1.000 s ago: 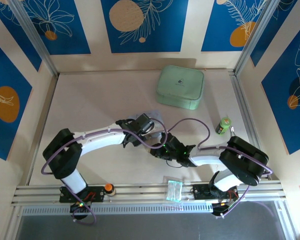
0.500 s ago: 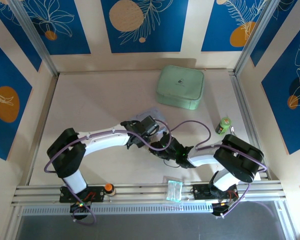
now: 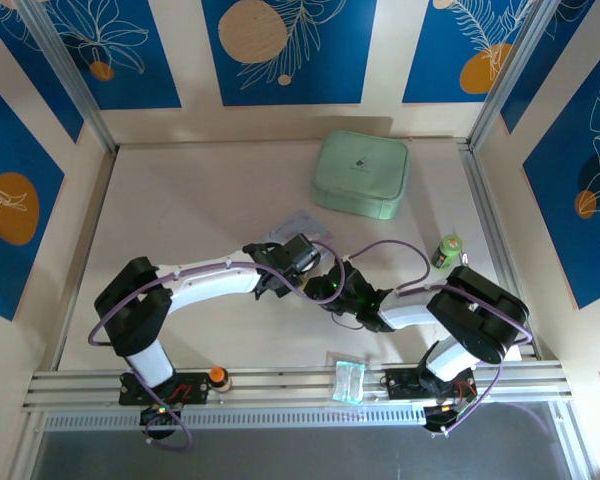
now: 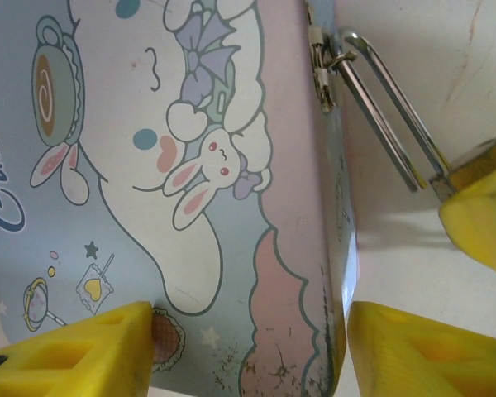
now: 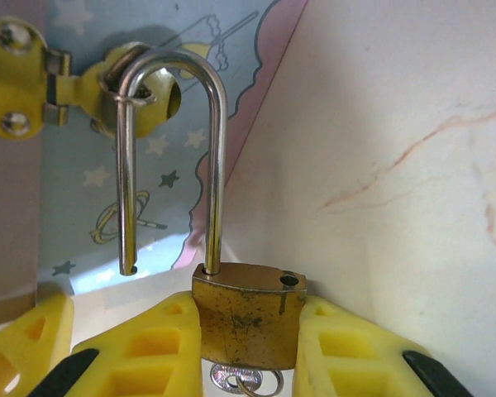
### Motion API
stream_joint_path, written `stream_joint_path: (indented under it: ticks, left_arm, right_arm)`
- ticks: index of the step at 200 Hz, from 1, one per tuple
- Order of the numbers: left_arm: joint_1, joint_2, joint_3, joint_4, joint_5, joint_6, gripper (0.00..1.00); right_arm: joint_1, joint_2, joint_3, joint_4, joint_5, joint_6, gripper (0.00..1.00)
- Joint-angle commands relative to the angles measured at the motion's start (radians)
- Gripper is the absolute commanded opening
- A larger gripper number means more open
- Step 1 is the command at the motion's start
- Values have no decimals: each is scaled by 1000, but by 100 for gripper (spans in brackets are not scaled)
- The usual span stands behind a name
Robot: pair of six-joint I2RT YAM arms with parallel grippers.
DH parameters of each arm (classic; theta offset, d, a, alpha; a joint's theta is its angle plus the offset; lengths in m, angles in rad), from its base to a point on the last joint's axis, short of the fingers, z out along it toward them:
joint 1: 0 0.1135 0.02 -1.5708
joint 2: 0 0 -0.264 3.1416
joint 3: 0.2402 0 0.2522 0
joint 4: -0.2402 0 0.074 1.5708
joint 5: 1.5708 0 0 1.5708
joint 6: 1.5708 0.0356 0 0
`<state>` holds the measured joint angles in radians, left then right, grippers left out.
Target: Unlock the padlock with the key
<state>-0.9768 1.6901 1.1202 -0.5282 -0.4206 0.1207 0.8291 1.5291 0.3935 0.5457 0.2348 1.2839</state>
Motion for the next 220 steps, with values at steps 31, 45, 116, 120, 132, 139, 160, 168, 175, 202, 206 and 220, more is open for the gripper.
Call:
stream_joint_path:
  ticks: [31,45,116,120,132,139,160,168,175,202,206,220]
  left_arm:
    - [-22,52,-47,-102,118,-1,59]
    - [-23,47,-49,-103,124,-2,59]
    - [-37,16,-49,-124,123,5,59]
    - [-37,16,-51,-124,121,7,59]
    - [-37,13,-55,-122,117,9,59]
    - [-38,13,-57,-121,119,14,59]
    - [-39,20,-52,-122,110,14,59]
    - [-40,20,-51,-120,107,12,58]
    - [-41,17,-52,-119,104,13,58]
    - [-39,16,-48,-117,70,0,59]
    - [-37,17,-44,-118,59,-4,58]
    - [-31,23,-32,-122,39,-13,59]
  right_arm:
    - [-65,-2,-37,1,102,-32,1]
    - [-78,2,-46,18,97,-21,1]
    - [-108,65,-36,120,81,23,1]
    - [-112,62,-41,124,80,27,1]
    - [-126,57,-50,135,71,28,1]
    - [-130,50,-49,127,68,25,1]
    - [-131,30,-41,95,77,12,1]
    - [-132,28,-39,89,77,8,1]
    - [-134,26,-41,86,77,8,1]
    - [-142,31,-47,70,61,6,1]
    - [-141,33,-45,58,58,4,0]
    - [-131,21,-44,-4,57,-10,0]
